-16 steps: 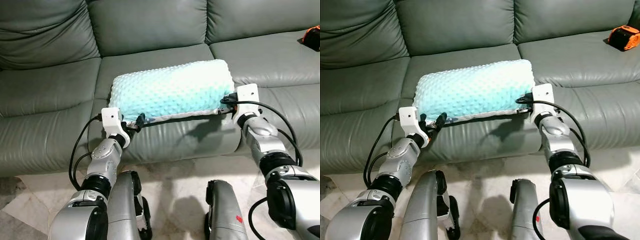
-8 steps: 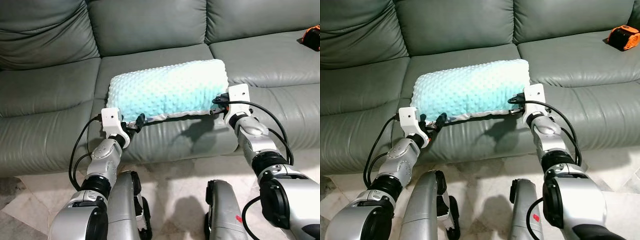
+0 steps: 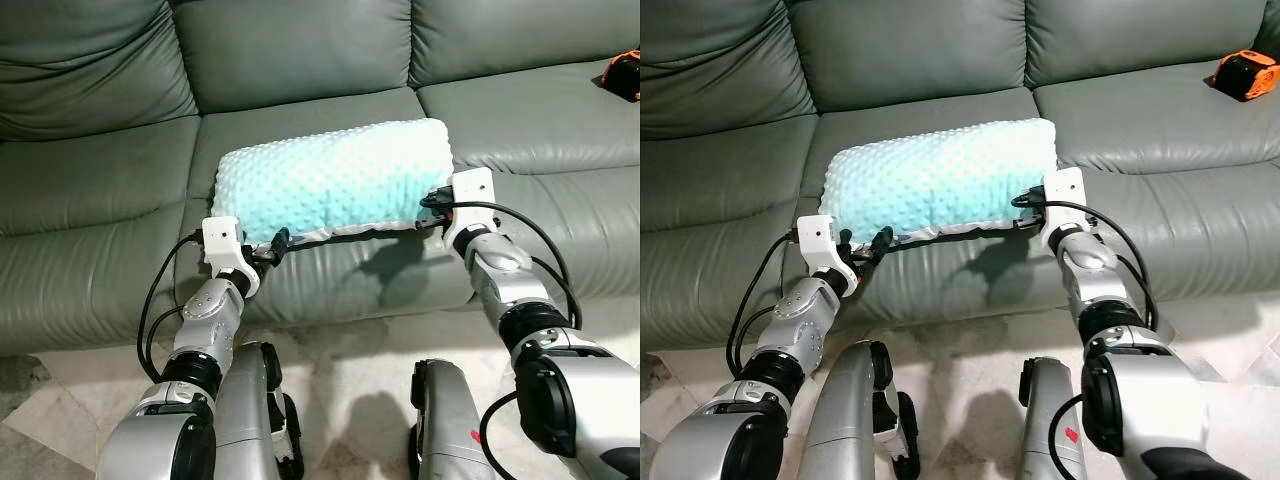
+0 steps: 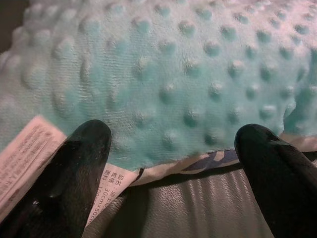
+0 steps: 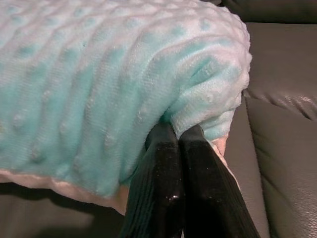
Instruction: Move the pillow to the sofa
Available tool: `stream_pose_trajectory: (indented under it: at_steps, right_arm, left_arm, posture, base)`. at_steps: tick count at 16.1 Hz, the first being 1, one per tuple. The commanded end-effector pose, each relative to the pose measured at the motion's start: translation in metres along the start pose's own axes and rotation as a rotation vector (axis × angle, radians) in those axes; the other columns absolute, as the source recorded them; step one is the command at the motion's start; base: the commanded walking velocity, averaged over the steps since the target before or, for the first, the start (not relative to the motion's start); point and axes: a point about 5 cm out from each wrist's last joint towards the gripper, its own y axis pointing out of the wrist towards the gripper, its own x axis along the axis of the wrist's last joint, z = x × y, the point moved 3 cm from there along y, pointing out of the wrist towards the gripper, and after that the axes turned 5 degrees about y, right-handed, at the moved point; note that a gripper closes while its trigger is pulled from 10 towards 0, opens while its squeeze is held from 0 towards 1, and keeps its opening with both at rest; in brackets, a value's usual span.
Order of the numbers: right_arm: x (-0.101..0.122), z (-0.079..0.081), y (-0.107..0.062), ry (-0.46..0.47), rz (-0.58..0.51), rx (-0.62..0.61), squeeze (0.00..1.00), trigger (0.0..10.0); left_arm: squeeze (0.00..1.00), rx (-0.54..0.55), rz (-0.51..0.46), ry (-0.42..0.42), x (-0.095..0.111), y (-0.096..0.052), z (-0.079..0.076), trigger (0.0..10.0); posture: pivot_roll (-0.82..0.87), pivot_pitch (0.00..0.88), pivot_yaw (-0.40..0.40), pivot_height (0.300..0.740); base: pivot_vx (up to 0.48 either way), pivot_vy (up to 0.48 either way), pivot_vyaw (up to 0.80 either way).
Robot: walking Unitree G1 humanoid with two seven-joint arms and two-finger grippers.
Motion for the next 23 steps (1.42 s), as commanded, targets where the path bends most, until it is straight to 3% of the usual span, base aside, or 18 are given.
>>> stream_pose_trajectory:
  at_steps: [1, 4, 7, 8, 9, 14, 15, 16, 19, 23]
  right_arm:
    - [0.005, 0.01, 0.003, 0.015, -0.02, 0.039, 0.0, 0.0]
    - [0.001, 0.012, 0.002, 0.014, -0.017, 0.043, 0.0, 0.0]
    - [-0.011, 0.007, -0.004, 0.009, 0.001, 0.043, 0.0, 0.0]
    - [-0.018, 0.004, -0.007, 0.001, 0.016, 0.04, 0.0, 9.1]
    - [-0.029, -0.001, -0.013, -0.011, 0.038, 0.036, 0.0, 10.0]
    - [-0.063, -0.019, -0.033, -0.014, 0.1, -0.039, 0.0, 10.0]
    - [-0.07, -0.022, -0.038, -0.003, 0.105, -0.054, 0.58, 10.0]
    - [-0.072, -0.023, -0.04, 0.001, 0.111, -0.062, 1.0, 10.0]
    - [-0.072, -0.024, -0.04, 0.001, 0.102, -0.069, 1.0, 10.0]
    - [-0.052, -0.032, -0.034, -0.025, 0.041, -0.099, 1.0, 10.0]
  left_arm:
    - [0.0, 0.065, 0.016, 0.033, -0.004, -0.005, 0.015, 10.0]
    - [0.0, 0.085, -0.039, 0.046, 0.009, -0.004, 0.022, 10.0]
    - [0.0, 0.093, -0.033, 0.056, 0.009, -0.004, 0.025, 10.0]
    - [0.0, 0.094, -0.029, 0.058, 0.008, -0.004, 0.025, 10.0]
    - [0.0, 0.09, -0.024, 0.062, 0.005, -0.006, 0.026, 10.0]
    - [0.0, 0.085, 0.032, 0.084, -0.017, -0.017, 0.031, 10.0]
    - [0.0, 0.09, 0.042, 0.083, -0.022, -0.02, 0.032, 10.0]
    - [0.0, 0.093, 0.046, 0.083, -0.023, -0.02, 0.032, 10.0]
    - [0.0, 0.094, 0.05, 0.083, -0.023, -0.019, 0.032, 10.0]
    - [0.0, 0.099, 0.039, 0.088, -0.017, -0.016, 0.033, 10.0]
  posture:
    - [-0.07, 0.212, 0.118, 0.581]
    - [-0.06, 0.205, 0.117, 0.581]
    - [-0.07, 0.191, 0.116, 0.581]
    - [-0.07, 0.183, 0.116, 0.581]
    - [-0.07, 0.17, 0.116, 0.581]
    - [-0.09, 0.12, 0.12, 0.581]
    - [-0.09, 0.108, 0.122, 0.581]
    - [-0.09, 0.103, 0.124, 0.581]
    - [-0.1, 0.089, 0.127, 0.581]
    - [-0.11, 0.062, 0.12, 0.581]
  base:
    - [0.0, 0.0, 0.0]
    - [0.0, 0.0, 0.0]
    - [0.0, 0.0, 0.0]
    - [0.0, 0.0, 0.0]
    - [0.0, 0.0, 0.0]
    - [0.0, 0.0, 0.0]
    - [0.0, 0.0, 0.0]
    - [0.0, 0.0, 0.0]
    - [0.0, 0.0, 0.0]
    - [0.0, 0.0, 0.0]
